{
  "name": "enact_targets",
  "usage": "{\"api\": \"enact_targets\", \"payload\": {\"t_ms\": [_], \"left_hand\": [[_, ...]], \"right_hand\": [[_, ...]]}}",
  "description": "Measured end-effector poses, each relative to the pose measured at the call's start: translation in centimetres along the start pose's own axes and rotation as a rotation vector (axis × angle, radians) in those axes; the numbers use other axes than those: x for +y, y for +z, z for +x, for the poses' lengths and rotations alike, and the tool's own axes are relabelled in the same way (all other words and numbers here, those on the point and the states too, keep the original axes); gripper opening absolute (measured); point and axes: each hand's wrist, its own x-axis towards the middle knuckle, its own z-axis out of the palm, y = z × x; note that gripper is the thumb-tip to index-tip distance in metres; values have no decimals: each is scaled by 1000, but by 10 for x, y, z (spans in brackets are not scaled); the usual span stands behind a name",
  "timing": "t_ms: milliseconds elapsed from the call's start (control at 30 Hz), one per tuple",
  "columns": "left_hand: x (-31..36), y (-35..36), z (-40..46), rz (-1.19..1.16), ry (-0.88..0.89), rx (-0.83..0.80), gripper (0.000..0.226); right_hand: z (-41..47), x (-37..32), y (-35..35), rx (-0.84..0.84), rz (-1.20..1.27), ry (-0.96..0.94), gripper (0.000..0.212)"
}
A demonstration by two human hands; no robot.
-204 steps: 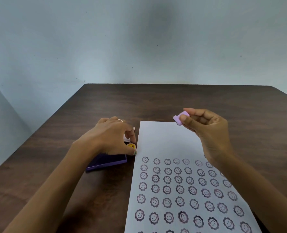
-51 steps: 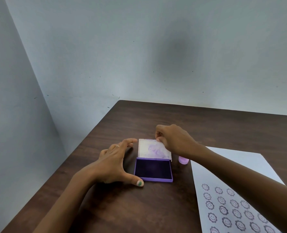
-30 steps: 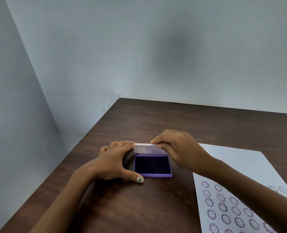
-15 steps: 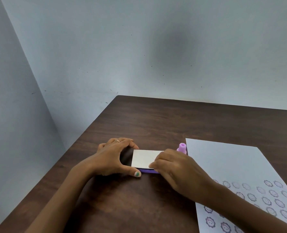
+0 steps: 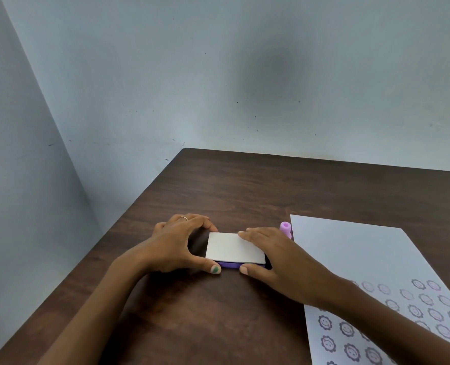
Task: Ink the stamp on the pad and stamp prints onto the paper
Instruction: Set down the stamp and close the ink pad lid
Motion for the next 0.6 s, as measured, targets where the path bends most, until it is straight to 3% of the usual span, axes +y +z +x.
{"api": "enact_targets", "payload": {"t_ms": [233,600], "left_hand": [[0,0,0,4,7,-4,66],[1,0,-1,0,9,-3,66]], "right_hand": [[1,-2,-2,14,-6,10,55],[-9,-9,12,77,-248,-75,49]]}}
